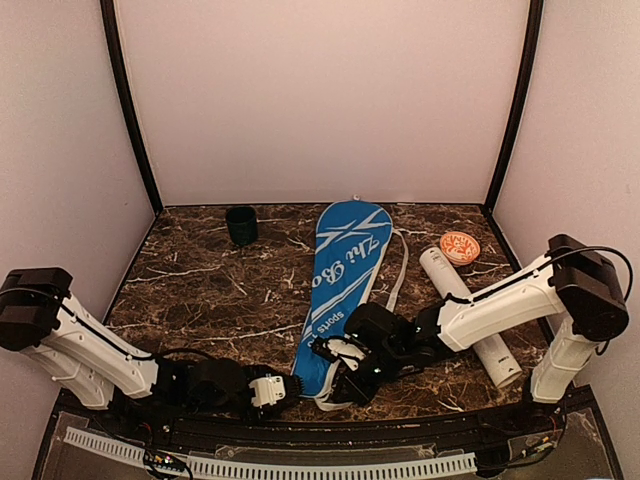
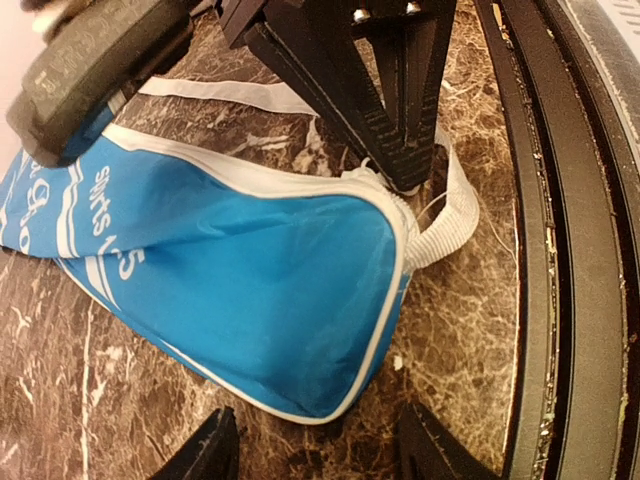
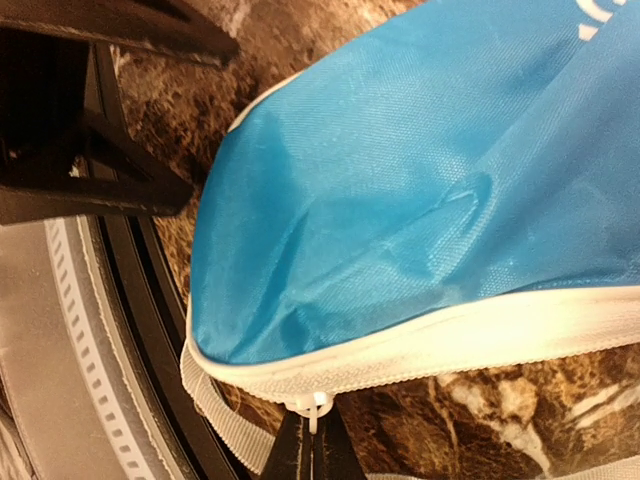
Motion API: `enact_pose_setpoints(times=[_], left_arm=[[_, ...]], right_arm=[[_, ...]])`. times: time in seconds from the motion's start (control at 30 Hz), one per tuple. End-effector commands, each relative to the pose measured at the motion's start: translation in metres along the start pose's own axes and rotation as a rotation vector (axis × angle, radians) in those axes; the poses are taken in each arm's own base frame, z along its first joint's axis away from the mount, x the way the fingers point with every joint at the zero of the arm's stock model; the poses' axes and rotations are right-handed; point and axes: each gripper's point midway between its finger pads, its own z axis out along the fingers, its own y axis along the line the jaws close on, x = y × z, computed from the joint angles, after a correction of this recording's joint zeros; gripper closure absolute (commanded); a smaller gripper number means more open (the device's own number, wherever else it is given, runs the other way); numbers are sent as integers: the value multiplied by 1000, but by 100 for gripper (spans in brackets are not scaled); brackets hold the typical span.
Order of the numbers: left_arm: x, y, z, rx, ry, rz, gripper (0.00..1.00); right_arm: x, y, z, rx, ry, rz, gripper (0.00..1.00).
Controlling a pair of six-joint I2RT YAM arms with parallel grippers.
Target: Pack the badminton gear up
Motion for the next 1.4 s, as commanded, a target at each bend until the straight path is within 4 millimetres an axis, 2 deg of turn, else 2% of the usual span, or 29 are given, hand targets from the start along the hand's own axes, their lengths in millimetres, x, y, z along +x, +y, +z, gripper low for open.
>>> enact_pose_setpoints(times=[0.0, 0.13, 0.33, 0.43, 0.6, 0.83, 0.97, 1.07, 1.13, 1.2, 1.27, 1.37], left_arm=[[-17, -1, 2, 0, -67, 153, 44], [-30, -12, 15, 40, -114, 190, 45], [-42, -17, 37, 39, -139, 241, 48], [-39, -20, 46, 41, -112, 236, 53], [-18, -15, 45, 46, -62, 146, 64], [-4, -14, 45, 38, -11, 86, 66], [-5, -14, 46, 36, -12, 82, 66], [-7, -14, 45, 39, -17, 73, 66], [-8, -12, 41, 39, -18, 55, 65], [-10, -10, 35, 42, -25, 35, 62], [-11, -11, 27, 57, -28, 22, 55], [-17, -15, 19, 76, -30, 14, 45]], right_arm=[[21, -7, 3, 11, 54, 15, 100], [20, -3, 1, 16, 46, 8, 100], [21, 3, 7, 7, 53, 1, 100], [22, 6, 8, 9, 55, -1, 100], [27, 28, 7, -13, 45, -30, 100], [42, 63, 2, -96, 36, -10, 100], [38, 65, 2, -101, 8, 10, 100], [31, 56, 11, -60, 13, 6, 99], [28, 47, 12, -40, 6, 17, 92], [24, 40, 5, -37, -12, 28, 78], [18, 32, -7, -11, -44, 37, 66], [5, 27, -28, 9, -101, 39, 56]])
